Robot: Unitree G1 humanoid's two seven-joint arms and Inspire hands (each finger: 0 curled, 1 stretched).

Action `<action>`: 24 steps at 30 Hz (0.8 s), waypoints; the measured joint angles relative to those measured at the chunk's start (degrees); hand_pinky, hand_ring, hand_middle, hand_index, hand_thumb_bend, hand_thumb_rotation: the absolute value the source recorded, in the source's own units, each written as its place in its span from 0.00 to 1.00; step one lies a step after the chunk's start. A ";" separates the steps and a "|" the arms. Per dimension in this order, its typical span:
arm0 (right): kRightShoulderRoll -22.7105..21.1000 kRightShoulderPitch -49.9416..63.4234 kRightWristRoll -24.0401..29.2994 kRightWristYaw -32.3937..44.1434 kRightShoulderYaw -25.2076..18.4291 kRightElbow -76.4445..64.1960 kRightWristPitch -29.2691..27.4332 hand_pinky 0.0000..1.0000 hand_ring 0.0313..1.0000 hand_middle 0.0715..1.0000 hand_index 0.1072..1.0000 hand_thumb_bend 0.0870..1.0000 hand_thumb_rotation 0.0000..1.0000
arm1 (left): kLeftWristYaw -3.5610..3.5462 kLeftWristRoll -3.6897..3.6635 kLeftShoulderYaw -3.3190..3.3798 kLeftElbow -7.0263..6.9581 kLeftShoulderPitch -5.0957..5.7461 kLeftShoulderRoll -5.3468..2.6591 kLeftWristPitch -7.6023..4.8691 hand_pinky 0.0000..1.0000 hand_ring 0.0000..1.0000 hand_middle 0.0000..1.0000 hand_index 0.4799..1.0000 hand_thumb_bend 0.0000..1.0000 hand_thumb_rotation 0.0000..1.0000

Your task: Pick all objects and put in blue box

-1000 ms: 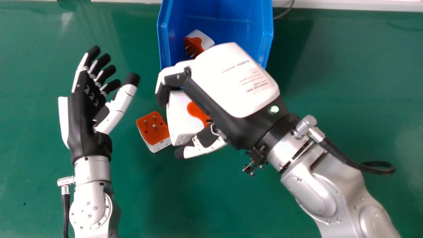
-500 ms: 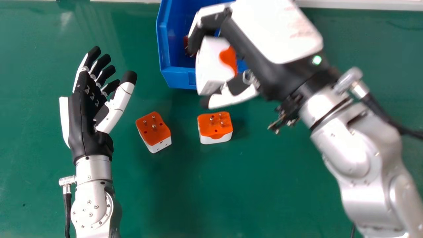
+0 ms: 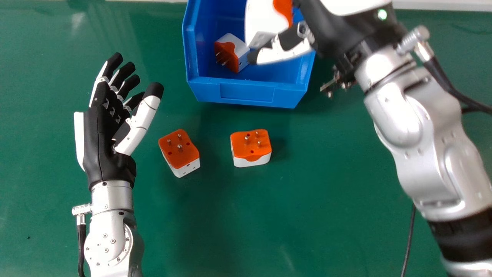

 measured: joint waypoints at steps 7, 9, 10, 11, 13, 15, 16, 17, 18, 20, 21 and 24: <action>-1.02 -6.56 -1.05 -3.65 1.24 11.04 -1.24 0.26 0.34 0.42 0.46 0.46 0.00 | -0.24 0.12 0.00 -0.11 0.07 -0.04 -0.03 0.75 0.84 0.87 0.75 0.72 0.36; -0.97 -8.31 -0.99 -4.95 1.65 15.17 -2.05 0.26 0.34 0.42 0.46 0.46 0.00 | -0.79 -0.22 0.03 -0.13 0.09 -0.08 -0.02 0.75 0.84 0.87 0.75 0.72 0.36; -0.97 -9.27 -1.05 -5.96 1.92 17.46 -2.42 0.26 0.34 0.42 0.46 0.46 0.00 | -0.89 -0.28 0.04 -0.13 0.10 -0.10 -0.04 0.75 0.84 0.87 0.75 0.72 0.36; -0.99 -10.39 -1.10 -7.22 2.31 20.07 -2.71 0.26 0.34 0.42 0.46 0.47 0.00 | -0.93 -0.27 0.07 -0.12 0.10 -0.11 -0.07 0.76 0.84 0.87 0.75 0.72 0.36; -1.09 -12.20 -1.23 -9.40 3.05 24.57 -3.77 0.26 0.34 0.42 0.46 0.47 0.00 | -0.95 -0.27 0.17 -0.07 0.10 -0.10 -0.17 0.76 0.84 0.87 0.75 0.72 0.36; -1.23 -14.41 -1.38 -12.11 4.29 29.87 -5.20 0.26 0.34 0.42 0.46 0.47 0.00 | -1.06 -0.30 0.31 -0.04 0.09 -0.11 -0.21 0.76 0.84 0.87 0.75 0.72 0.36; -1.31 -15.16 -1.40 -13.03 4.65 31.76 -5.79 0.26 0.34 0.42 0.46 0.47 0.00 | -1.09 -0.29 0.32 -0.04 0.10 -0.13 -0.22 0.76 0.84 0.87 0.75 0.72 0.36; -1.36 -16.38 -1.45 -14.58 5.36 34.52 -6.91 0.27 0.34 0.43 0.46 0.47 0.00 | -1.06 -0.27 0.33 -0.04 0.13 -0.13 -0.21 0.76 0.84 0.87 0.75 0.72 0.36; -1.41 -17.19 -1.52 -15.61 5.95 36.52 -7.56 0.27 0.34 0.43 0.46 0.47 0.00 | -1.00 -0.20 0.32 -0.04 0.15 -0.12 -0.22 0.76 0.84 0.87 0.75 0.72 0.36; -1.41 -18.80 -1.99 -17.89 7.27 40.77 -8.74 0.27 0.34 0.43 0.46 0.47 0.00 | -0.83 0.10 0.32 -0.04 0.16 -0.13 -0.26 0.76 0.84 0.87 0.75 0.72 0.36; -1.41 -19.44 -2.14 -18.83 7.98 42.55 -9.10 0.27 0.34 0.43 0.46 0.47 0.00 | -0.80 0.21 0.31 -0.04 0.16 -0.13 -0.27 0.76 0.84 0.87 0.75 0.72 0.36; -1.39 -21.63 -3.38 -22.68 10.45 48.71 -10.92 0.27 0.34 0.43 0.46 0.47 0.00 | -0.98 0.11 0.33 -0.04 0.17 -0.25 -0.28 0.76 0.85 0.87 0.75 0.73 0.36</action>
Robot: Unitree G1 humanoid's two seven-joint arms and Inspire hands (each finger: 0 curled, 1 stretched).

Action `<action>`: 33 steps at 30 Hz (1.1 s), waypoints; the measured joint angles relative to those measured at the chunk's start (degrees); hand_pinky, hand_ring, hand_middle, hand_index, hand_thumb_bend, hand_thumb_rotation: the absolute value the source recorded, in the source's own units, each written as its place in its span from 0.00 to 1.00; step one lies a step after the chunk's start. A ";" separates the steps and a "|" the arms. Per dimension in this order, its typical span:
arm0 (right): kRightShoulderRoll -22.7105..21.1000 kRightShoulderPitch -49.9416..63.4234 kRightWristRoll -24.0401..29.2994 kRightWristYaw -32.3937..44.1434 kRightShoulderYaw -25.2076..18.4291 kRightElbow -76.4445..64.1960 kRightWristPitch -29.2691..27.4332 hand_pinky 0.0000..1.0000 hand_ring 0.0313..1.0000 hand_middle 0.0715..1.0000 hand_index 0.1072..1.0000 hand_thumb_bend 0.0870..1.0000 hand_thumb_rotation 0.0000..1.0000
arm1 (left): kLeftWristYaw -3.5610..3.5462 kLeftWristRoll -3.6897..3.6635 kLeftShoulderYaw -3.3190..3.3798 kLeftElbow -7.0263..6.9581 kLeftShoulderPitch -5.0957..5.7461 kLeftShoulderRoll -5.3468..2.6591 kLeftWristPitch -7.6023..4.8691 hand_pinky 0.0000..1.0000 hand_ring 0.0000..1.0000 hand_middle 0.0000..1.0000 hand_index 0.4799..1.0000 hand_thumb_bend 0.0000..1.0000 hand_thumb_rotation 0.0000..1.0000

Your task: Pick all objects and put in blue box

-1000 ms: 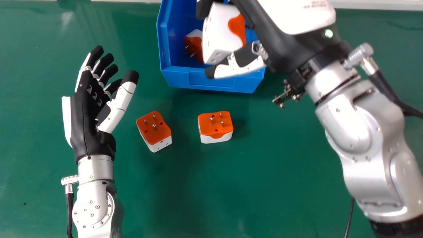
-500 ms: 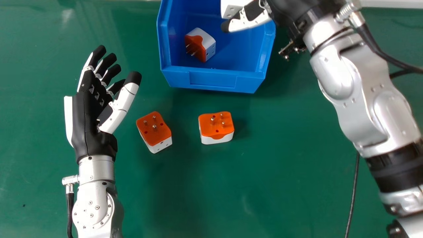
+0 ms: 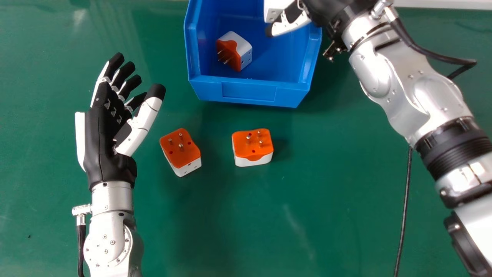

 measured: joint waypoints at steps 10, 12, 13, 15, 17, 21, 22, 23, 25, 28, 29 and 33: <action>0.55 -4.13 -2.50 -9.88 6.54 12.16 -2.72 0.28 0.36 0.44 0.45 0.47 0.00 | 0.26 0.16 0.01 0.03 -0.01 -0.10 -0.07 0.76 0.85 0.88 0.76 0.73 0.36; 0.76 -4.54 -2.68 -10.08 7.50 13.53 -3.14 0.28 0.36 0.44 0.45 0.47 0.00 | 0.30 0.16 -0.03 0.09 -0.03 -0.11 -0.07 0.76 0.85 0.88 0.76 0.73 0.36; 0.81 -4.72 -2.71 -10.25 8.03 14.30 -3.53 0.28 0.36 0.44 0.45 0.47 0.00 | 0.30 0.16 -0.02 0.16 -0.03 -0.11 -0.07 0.76 0.85 0.88 0.76 0.73 0.36; 0.88 -4.96 -2.76 -10.67 8.80 15.32 -3.77 0.28 0.36 0.44 0.45 0.47 0.00 | 0.29 0.13 -0.01 0.23 -0.03 -0.11 -0.08 0.76 0.85 0.88 0.76 0.73 0.36; 0.97 -5.04 -2.76 -11.06 9.44 15.95 -3.85 0.28 0.36 0.44 0.45 0.47 0.00 | 0.26 0.10 -0.01 0.24 -0.03 -0.11 -0.08 0.76 0.85 0.88 0.76 0.73 0.35; 1.47 -5.10 -2.72 -11.76 10.24 17.42 -4.11 0.28 0.36 0.44 0.45 0.47 0.00 | 0.34 0.10 -0.02 0.24 -0.03 -0.12 -0.07 0.76 0.85 0.88 0.76 0.73 0.35; 1.58 -5.10 -2.72 -11.84 10.41 17.69 -4.30 0.27 0.36 0.44 0.46 0.47 0.00 | 0.28 0.07 -0.01 0.24 -0.03 -0.12 -0.07 0.76 0.85 0.88 0.76 0.73 0.34; 1.67 -5.10 -2.72 -11.94 10.63 17.83 -4.56 0.27 0.36 0.44 0.46 0.47 0.00 | 0.25 0.05 -0.01 0.24 -0.02 -0.12 -0.07 0.76 0.85 0.88 0.76 0.73 0.34; 1.86 -5.10 -2.72 -12.31 11.12 18.01 -5.10 0.27 0.36 0.44 0.46 0.47 0.00 | 0.25 0.08 -0.02 0.24 -0.02 -0.12 -0.07 0.76 0.85 0.88 0.76 0.73 0.34; 1.96 -5.11 -2.72 -12.49 11.48 18.52 -5.70 0.27 0.36 0.43 0.46 0.47 0.00 | 0.29 0.10 -0.01 0.26 -0.02 -0.16 -0.07 0.75 0.85 0.88 0.76 0.73 0.33; 1.97 -5.13 -2.72 -12.61 11.54 18.79 -6.10 0.27 0.36 0.43 0.46 0.47 0.00 | 0.33 0.10 0.00 0.27 -0.02 -0.16 -0.07 0.75 0.85 0.88 0.76 0.73 0.33; 2.02 -5.16 -2.69 -12.68 11.91 19.60 -6.65 0.28 0.36 0.43 0.46 0.47 0.00 | 0.47 0.12 0.00 0.39 -0.03 -0.16 -0.11 0.75 0.85 0.88 0.76 0.73 0.33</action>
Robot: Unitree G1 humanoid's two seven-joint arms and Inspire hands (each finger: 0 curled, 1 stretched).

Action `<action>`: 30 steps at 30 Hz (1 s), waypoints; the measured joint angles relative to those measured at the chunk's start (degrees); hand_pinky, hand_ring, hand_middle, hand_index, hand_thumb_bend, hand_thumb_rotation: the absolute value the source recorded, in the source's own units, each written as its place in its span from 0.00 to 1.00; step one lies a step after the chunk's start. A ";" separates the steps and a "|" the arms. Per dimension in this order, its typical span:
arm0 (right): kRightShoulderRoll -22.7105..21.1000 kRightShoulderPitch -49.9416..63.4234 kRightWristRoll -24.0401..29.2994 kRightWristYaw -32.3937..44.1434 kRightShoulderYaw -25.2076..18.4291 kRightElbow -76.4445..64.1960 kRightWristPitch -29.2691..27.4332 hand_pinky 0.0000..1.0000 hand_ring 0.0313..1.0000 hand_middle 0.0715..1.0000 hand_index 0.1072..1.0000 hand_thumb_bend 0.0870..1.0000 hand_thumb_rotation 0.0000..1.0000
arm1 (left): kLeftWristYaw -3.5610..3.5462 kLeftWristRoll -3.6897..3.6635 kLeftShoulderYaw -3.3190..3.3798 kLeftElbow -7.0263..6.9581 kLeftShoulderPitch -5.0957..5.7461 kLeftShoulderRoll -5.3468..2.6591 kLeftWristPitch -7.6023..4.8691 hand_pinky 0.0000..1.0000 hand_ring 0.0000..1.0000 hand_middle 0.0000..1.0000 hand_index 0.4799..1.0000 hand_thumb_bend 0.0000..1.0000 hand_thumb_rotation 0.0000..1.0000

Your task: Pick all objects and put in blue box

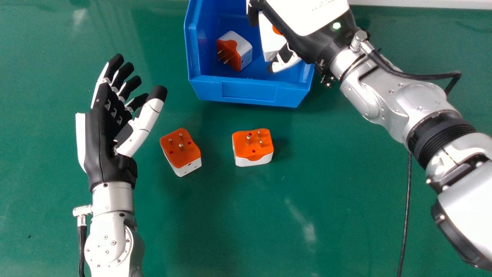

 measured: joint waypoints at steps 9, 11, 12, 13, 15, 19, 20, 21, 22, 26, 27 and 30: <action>0.01 -0.27 -1.55 -0.62 2.24 0.03 3.10 0.29 0.37 0.43 0.46 0.47 0.00 | 0.85 0.26 -0.05 0.08 0.00 -0.01 -0.01 0.75 0.85 0.88 0.76 0.73 0.32; 0.01 -0.29 -2.40 -0.64 2.93 -0.02 4.44 0.31 0.38 0.45 0.45 0.47 0.00 | 0.94 0.25 -0.06 0.08 0.00 -0.01 -0.04 0.74 0.84 0.88 0.76 0.73 0.32; 0.01 -0.30 -2.60 -0.64 3.28 -0.14 5.41 0.31 0.38 0.45 0.45 0.47 0.00 | 0.94 0.24 -0.09 0.13 0.00 -0.01 -0.06 0.74 0.84 0.88 0.76 0.73 0.32; -0.01 -0.30 -2.65 -0.67 3.46 -0.23 5.90 0.31 0.38 0.45 0.45 0.47 0.00 | 0.94 0.25 -0.11 0.15 0.00 -0.01 -0.06 0.74 0.84 0.88 0.76 0.73 0.32; -0.02 -0.30 -2.82 -0.84 3.96 -0.65 6.90 0.31 0.38 0.45 0.45 0.47 0.00 | 1.00 0.27 -0.16 0.16 0.00 0.00 -0.06 0.74 0.84 0.88 0.76 0.73 0.32; -0.20 -0.30 -3.81 -1.42 4.22 -2.40 8.31 0.38 0.45 0.51 0.45 0.47 0.02 | 1.00 0.26 -0.19 0.16 0.00 0.00 -0.06 0.74 0.84 0.88 0.76 0.73 0.32; -0.21 -0.30 -3.88 -1.41 4.25 -2.60 8.58 0.44 0.52 0.57 0.50 0.55 0.02 | 1.05 0.34 -0.21 0.16 0.00 0.00 -0.06 0.74 0.84 0.88 0.76 0.73 0.31; -0.22 -0.30 -3.93 -1.39 4.29 -2.77 8.91 0.44 0.52 0.57 0.50 0.55 0.02 | 1.09 0.72 -0.26 0.19 0.00 0.00 -0.06 0.74 0.84 0.88 0.76 0.73 0.31; -0.24 -0.30 -3.96 -1.37 4.31 -2.94 9.10 0.44 0.52 0.57 0.50 0.55 0.02 | 1.08 0.81 -0.29 0.29 0.00 0.00 -0.08 0.74 0.84 0.88 0.76 0.73 0.31; -0.56 -0.29 -4.46 -1.37 4.49 -3.50 9.59 0.55 0.64 0.68 0.59 0.67 0.02 | 1.02 0.78 -0.27 0.57 0.00 0.00 -0.08 0.75 0.84 0.88 0.76 0.73 0.31; -0.61 -0.30 -4.47 -1.37 4.49 -3.65 9.79 0.55 0.64 0.68 0.59 0.67 0.02 | 1.04 0.80 -0.28 0.57 0.00 0.00 -0.08 0.75 0.84 0.88 0.76 0.73 0.31; -0.69 -0.30 -4.46 -1.35 4.49 -4.11 10.45 0.59 0.68 0.72 0.63 0.71 0.02 | 1.12 1.13 -0.28 0.57 0.00 0.00 -0.08 0.75 0.84 0.88 0.76 0.73 0.31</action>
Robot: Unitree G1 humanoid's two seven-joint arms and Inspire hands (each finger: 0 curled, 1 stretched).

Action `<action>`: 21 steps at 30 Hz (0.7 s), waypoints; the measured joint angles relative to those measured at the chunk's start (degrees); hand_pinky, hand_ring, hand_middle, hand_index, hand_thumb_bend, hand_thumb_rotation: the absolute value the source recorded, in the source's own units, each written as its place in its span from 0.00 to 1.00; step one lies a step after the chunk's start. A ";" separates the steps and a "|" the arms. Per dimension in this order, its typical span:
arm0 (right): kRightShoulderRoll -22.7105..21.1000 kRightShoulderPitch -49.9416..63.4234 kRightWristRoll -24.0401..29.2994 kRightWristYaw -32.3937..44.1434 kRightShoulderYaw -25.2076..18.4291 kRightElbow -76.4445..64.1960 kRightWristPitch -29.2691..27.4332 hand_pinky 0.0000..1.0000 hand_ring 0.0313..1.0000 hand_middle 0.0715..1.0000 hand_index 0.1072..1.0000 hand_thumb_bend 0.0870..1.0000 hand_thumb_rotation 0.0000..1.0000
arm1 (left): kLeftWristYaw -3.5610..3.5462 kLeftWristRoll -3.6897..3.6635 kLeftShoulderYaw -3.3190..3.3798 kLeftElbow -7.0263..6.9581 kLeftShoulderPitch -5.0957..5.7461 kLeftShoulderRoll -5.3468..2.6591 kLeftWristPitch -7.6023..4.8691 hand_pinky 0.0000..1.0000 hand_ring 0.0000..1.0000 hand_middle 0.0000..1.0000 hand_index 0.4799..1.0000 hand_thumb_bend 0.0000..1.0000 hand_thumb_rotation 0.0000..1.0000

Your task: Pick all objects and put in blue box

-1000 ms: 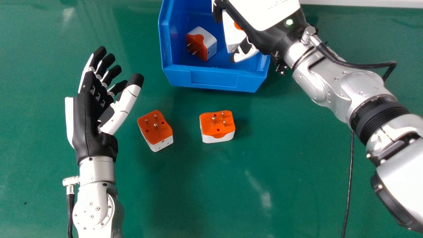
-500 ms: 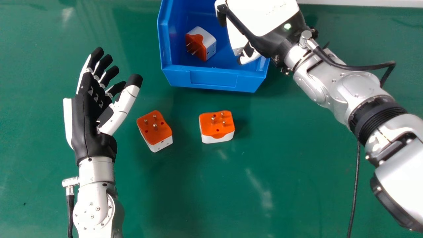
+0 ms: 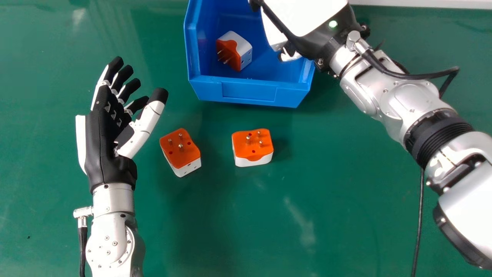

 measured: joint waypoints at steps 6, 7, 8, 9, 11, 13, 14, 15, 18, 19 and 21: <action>-0.03 0.00 -0.03 0.17 0.02 -0.53 1.10 0.63 0.72 0.76 0.66 0.75 0.03 | 0.05 0.21 0.01 0.02 0.00 0.00 -0.05 0.75 0.84 0.88 0.75 0.74 0.31; -0.03 0.00 -0.03 0.33 0.02 -0.55 1.15 0.67 0.76 0.80 0.70 0.79 0.05 | 0.05 0.21 0.01 0.03 0.00 0.00 -0.11 0.75 0.84 0.88 0.75 0.74 0.31; -0.03 0.00 -0.03 0.53 0.02 -0.57 1.16 0.67 0.76 0.80 0.70 0.79 0.05 | 0.05 0.22 0.01 0.04 0.00 0.00 -0.17 0.75 0.84 0.88 0.75 0.74 0.31; -0.03 0.00 -0.03 0.72 0.02 -0.62 1.17 0.67 0.76 0.80 0.70 0.79 0.05 | 0.05 0.22 0.01 0.04 0.00 0.00 -0.20 0.75 0.84 0.88 0.75 0.74 0.31; -0.05 0.00 -0.03 1.06 0.02 -0.83 1.18 0.70 0.80 0.83 0.73 0.82 0.07 | -0.01 0.17 0.04 0.06 0.00 0.00 -0.21 0.75 0.84 0.87 0.75 0.74 0.32; -0.11 0.00 -0.03 1.31 0.02 -1.24 1.18 0.72 0.83 0.86 0.75 0.85 0.09 | -0.01 0.21 0.04 0.19 -0.02 0.00 -0.25 0.75 0.84 0.87 0.75 0.74 0.32; -0.15 0.00 -0.03 1.33 0.02 -1.40 1.18 0.72 0.83 0.86 0.75 0.85 0.09 | 0.01 0.26 0.04 0.30 -0.03 0.00 -0.29 0.75 0.84 0.87 0.75 0.74 0.32; -0.22 0.00 -0.03 1.34 0.01 -1.59 1.20 0.72 0.83 0.86 0.75 0.85 0.09 | 0.08 0.39 0.04 0.38 -0.02 0.00 -0.32 0.75 0.84 0.87 0.75 0.74 0.32; -0.32 0.00 0.00 1.75 -0.01 -2.26 1.26 0.73 0.85 0.88 0.76 0.87 0.10 | 0.24 0.74 0.04 0.43 -0.02 0.01 -0.33 0.75 0.84 0.87 0.75 0.74 0.32; -0.34 0.00 0.03 2.01 -0.06 -2.49 1.26 0.75 0.87 0.90 0.78 0.89 0.11 | 0.28 0.80 0.04 0.43 -0.02 0.01 -0.33 0.75 0.84 0.87 0.75 0.75 0.32; -0.51 0.08 0.14 2.60 -0.32 -3.16 1.26 0.75 0.87 0.90 0.78 0.89 0.11 | 0.50 1.11 0.03 0.43 -0.02 0.01 -0.34 0.75 0.84 0.87 0.75 0.75 0.32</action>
